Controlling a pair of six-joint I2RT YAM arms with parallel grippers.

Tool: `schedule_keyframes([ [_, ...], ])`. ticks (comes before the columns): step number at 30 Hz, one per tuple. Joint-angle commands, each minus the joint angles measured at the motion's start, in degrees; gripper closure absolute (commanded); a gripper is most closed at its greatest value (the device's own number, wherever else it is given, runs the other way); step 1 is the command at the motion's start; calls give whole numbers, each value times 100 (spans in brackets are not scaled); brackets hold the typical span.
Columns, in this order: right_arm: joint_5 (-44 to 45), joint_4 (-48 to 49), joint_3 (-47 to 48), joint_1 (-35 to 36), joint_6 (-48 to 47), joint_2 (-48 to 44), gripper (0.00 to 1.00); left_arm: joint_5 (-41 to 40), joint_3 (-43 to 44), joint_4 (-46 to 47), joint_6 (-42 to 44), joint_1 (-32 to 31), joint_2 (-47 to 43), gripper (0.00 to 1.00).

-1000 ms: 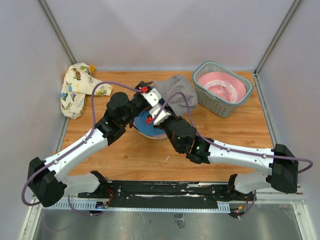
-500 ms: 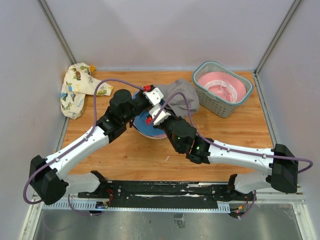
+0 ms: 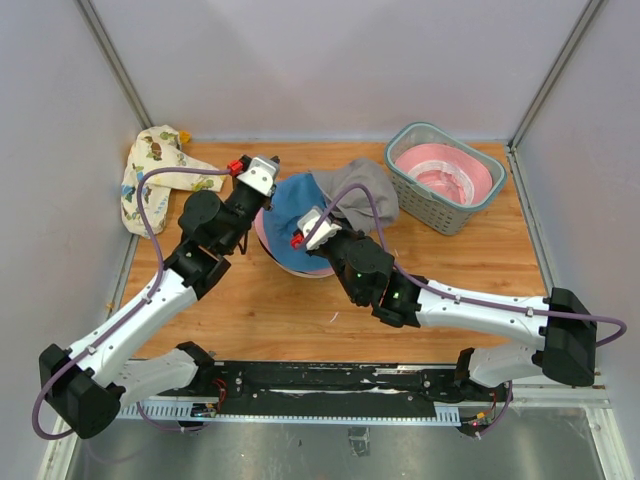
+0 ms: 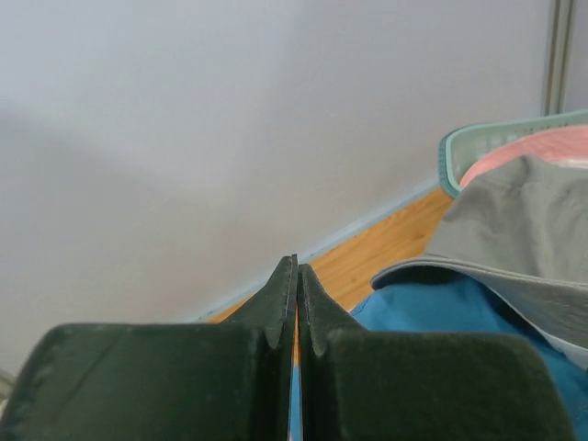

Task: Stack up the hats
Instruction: Stack the hat on the hat.

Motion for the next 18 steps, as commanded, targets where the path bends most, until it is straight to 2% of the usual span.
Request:
schedule_keyframes([
  [1, 54, 154, 395, 126, -135, -47, 99, -116, -62, 234, -716, 18, -129, 100],
  [4, -8, -22, 639, 105, -211, -20, 99, -5, -4, 188, -1325, 18, -171, 98],
  [11, -469, -883, 1692, -86, -196, 410, 100, -21, 110, -219, -2392, 18, -164, 83],
  [18, -833, -1335, 2211, -85, -65, 1009, 99, -943, -341, -469, -3497, 18, -451, 83],
])
